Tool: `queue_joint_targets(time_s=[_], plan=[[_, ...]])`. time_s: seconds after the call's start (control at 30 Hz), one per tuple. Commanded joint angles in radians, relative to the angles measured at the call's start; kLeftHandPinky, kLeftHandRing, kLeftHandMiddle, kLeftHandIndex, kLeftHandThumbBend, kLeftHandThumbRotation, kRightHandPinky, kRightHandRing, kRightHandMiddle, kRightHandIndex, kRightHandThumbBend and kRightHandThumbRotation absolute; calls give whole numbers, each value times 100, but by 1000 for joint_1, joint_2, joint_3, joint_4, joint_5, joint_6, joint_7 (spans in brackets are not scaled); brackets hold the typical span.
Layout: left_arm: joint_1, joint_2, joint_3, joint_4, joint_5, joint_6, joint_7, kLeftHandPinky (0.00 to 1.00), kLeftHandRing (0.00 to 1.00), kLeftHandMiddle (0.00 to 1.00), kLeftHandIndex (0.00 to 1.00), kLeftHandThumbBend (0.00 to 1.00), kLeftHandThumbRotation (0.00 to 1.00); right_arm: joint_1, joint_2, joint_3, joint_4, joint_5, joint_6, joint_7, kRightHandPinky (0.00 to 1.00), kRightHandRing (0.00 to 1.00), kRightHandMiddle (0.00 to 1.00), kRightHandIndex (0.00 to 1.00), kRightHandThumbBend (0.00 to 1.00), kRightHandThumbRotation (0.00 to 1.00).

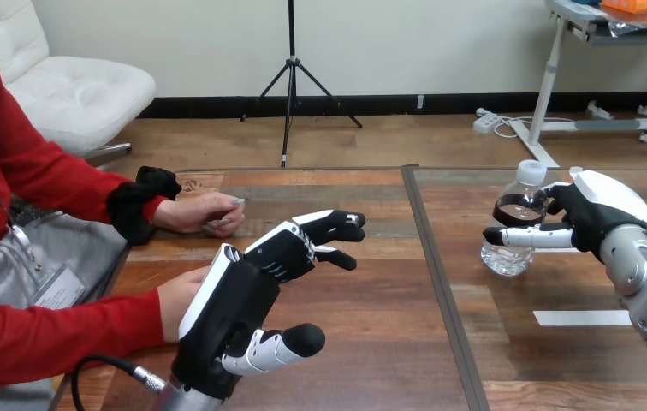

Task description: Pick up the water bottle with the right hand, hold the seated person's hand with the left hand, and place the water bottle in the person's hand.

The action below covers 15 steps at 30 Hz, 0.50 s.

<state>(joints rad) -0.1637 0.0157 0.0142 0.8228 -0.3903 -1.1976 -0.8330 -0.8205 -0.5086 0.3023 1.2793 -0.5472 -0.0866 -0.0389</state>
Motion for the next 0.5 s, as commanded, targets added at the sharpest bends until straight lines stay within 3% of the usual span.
queue_joint_targets(time_s=[0.0, 0.47], plan=[[-30, -5, -2, -35, -7, -19, 8, 64, 78, 80, 76, 89, 69, -28, 6, -12, 3, 19, -15, -21, 70, 82, 84, 86, 100, 66], [-15, 14, 0, -57, -7, -21, 11, 64, 77, 80, 76, 89, 68, 1, 25, -30, 16, 61, -45, -36, 70, 80, 83, 85, 100, 61]])
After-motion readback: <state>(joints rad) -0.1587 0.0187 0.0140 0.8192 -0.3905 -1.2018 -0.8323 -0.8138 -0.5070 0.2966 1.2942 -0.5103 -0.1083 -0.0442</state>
